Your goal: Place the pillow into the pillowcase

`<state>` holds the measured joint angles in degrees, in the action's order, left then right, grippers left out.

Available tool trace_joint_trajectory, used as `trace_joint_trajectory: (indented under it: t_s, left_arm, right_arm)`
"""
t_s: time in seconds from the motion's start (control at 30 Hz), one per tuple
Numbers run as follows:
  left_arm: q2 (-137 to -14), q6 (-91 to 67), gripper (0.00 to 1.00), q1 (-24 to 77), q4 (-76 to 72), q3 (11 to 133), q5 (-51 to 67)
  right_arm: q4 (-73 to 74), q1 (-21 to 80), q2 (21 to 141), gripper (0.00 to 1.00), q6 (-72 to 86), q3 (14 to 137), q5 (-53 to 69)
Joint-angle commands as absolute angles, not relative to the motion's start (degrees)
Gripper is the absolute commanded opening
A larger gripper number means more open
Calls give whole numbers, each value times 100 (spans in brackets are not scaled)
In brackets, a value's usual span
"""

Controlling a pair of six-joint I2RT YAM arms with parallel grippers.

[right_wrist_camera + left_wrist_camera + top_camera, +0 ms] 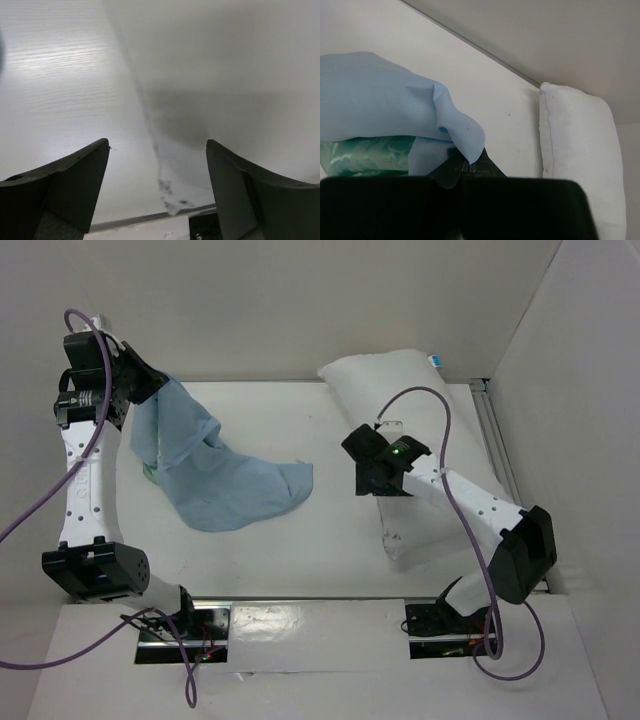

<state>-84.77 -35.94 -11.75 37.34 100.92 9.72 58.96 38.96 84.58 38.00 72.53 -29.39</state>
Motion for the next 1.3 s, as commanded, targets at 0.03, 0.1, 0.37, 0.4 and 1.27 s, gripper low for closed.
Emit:
trace_joint_trajectory:
  t_s: [0.03,0.1,0.37,0.4,1.27]
  left_arm:
    - [-8438,-3454,0,-1204,3551,10266,1011]
    - [-8437,-3401,0,-1204,3551,10196,1011]
    - [-8385,-3287,0,-1256,3604,10143,1011]
    - [-8385,-3287,0,-1257,3604,10090,1011]
    - [-8799,-3771,0,-1986,2874,11691,2206]
  right_arm:
    - [5759,5049,8901,92,3570,8532,-2962]
    - [5154,5369,9630,100,3254,9084,-2708]
    - [4395,5477,12241,100,2075,11055,-1469]
    - [4325,5476,12556,100,2022,11161,-1363]
    - [4562,3454,10039,0,1169,12044,-35]
